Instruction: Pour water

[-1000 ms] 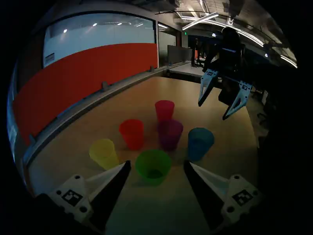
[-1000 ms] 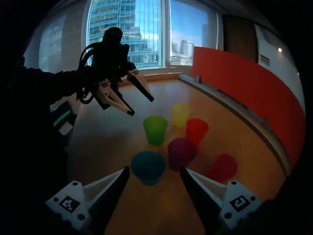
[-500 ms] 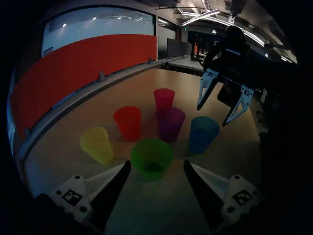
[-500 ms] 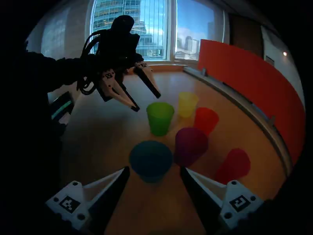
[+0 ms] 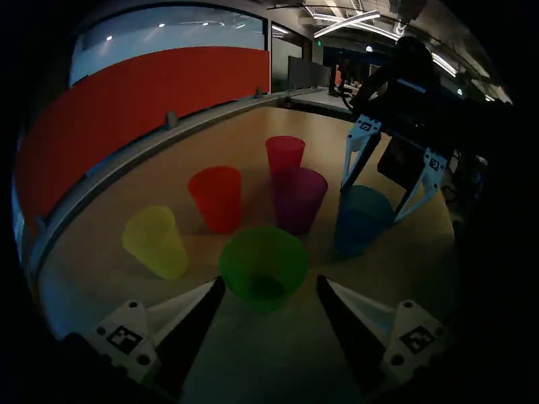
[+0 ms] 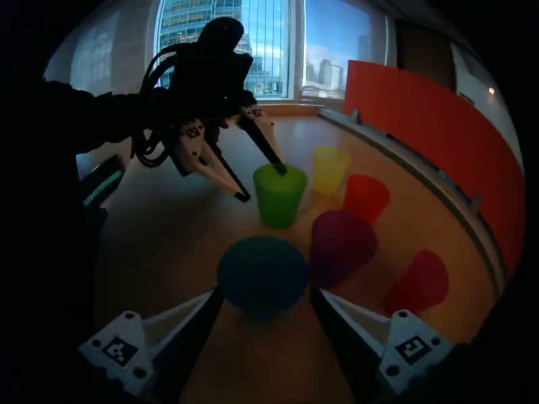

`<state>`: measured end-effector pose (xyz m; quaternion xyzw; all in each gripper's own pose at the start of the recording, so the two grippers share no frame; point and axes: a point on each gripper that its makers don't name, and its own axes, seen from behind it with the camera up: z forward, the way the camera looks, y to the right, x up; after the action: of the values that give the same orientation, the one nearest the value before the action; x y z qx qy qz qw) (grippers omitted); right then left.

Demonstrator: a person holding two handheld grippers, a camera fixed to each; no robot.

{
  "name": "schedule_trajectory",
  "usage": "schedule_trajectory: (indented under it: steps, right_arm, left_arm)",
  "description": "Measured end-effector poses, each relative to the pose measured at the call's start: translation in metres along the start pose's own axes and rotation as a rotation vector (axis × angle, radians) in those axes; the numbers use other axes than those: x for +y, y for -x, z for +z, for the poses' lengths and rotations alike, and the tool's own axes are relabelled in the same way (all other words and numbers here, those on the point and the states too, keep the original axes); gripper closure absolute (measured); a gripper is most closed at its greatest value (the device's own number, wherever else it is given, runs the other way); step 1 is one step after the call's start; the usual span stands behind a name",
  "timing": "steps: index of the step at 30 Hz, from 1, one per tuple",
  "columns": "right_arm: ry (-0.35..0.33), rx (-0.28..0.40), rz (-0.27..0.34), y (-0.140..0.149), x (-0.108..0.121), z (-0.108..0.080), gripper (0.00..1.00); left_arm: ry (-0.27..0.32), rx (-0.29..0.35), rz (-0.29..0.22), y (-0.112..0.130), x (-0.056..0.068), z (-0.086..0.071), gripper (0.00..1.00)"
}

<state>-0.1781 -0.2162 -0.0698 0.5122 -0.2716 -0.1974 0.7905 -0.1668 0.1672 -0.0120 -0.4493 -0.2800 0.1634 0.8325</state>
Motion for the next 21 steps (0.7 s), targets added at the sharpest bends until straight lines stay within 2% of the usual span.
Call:
schedule_trajectory:
  steps: [8,17,21]
  right_arm:
    - [-0.009,0.017,0.005,-0.005,-0.003,0.016,0.00]
    - [-0.016,0.027,0.008,-0.010,-0.005,0.024,0.00]
    - [-0.018,0.028,0.009,-0.010,-0.005,0.025,0.00]
  left_arm:
    - [0.003,0.002,0.007,-0.001,-0.001,0.014,0.00]
    - [0.000,0.004,0.015,-0.002,-0.005,0.021,0.00]
    - [-0.006,0.009,0.009,-0.002,-0.006,0.024,0.14]
